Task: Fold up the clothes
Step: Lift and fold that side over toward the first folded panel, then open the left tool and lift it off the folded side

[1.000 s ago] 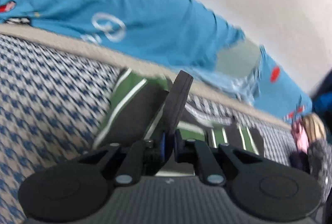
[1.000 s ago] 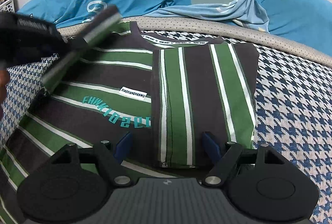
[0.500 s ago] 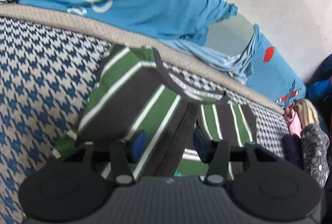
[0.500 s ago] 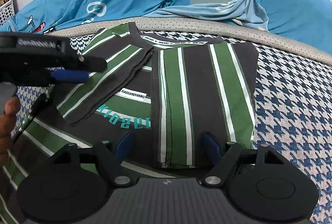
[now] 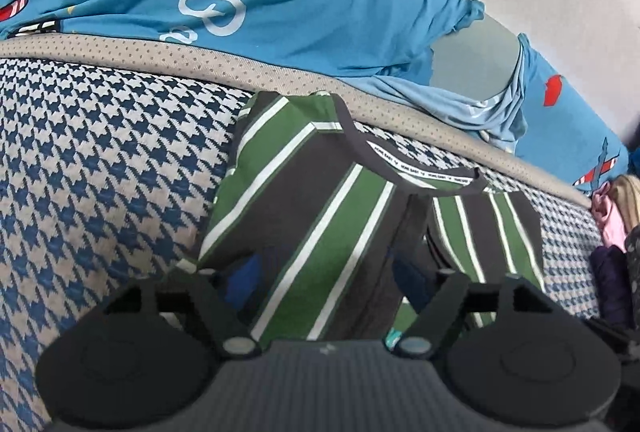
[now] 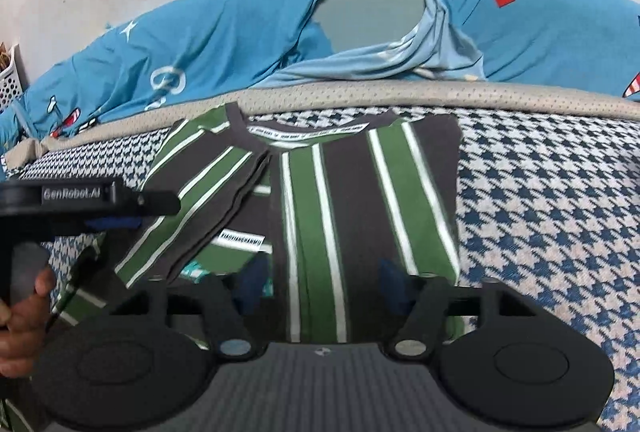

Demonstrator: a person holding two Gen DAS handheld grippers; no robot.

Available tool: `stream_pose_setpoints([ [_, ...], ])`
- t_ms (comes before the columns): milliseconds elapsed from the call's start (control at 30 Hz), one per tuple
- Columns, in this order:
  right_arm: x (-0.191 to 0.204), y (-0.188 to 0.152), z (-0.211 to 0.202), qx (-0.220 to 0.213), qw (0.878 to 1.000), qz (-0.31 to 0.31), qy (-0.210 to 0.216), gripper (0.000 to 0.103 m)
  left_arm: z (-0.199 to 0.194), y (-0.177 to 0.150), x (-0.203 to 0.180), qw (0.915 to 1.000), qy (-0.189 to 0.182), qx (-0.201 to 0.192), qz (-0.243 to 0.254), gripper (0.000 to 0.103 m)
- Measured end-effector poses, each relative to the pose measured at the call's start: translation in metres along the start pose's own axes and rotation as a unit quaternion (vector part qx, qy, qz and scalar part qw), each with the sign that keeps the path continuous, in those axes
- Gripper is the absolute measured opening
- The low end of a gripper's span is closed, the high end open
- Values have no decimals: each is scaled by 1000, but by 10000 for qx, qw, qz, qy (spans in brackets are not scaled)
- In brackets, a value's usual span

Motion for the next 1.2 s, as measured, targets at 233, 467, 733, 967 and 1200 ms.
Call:
stream_pose_setpoints([
  [233, -13, -7, 9, 179, 9996, 177, -89, 29, 3, -9, -5, 9991, 155, 35, 391, 80],
  [467, -15, -16, 15, 266, 9995, 84, -130, 25, 7, -20, -15, 9963, 285, 4, 810, 90],
  [733, -16, -16, 13, 254, 9996, 42, -105, 25, 9, -27, -22, 9940, 378, 7, 1026, 95],
  [967, -28, 8, 0, -170, 9994, 254, -147, 26, -1, -20, -24, 9941, 473, -95, 967, 97],
  [1200, -67, 20, -6, -323, 9956, 757, -452, 32, -21, -3, -9, 9920, 768, -175, 982, 100],
])
Point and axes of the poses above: each gripper's, at about its wrist camera, not at the fingertips, and z roughly the way its jaws point, x to its left, y to its top, the point moved 10 cm from there along z, roughly the way its jaws point, and after that the axes turned 13 degrees about -x, right-handed, at the moved point
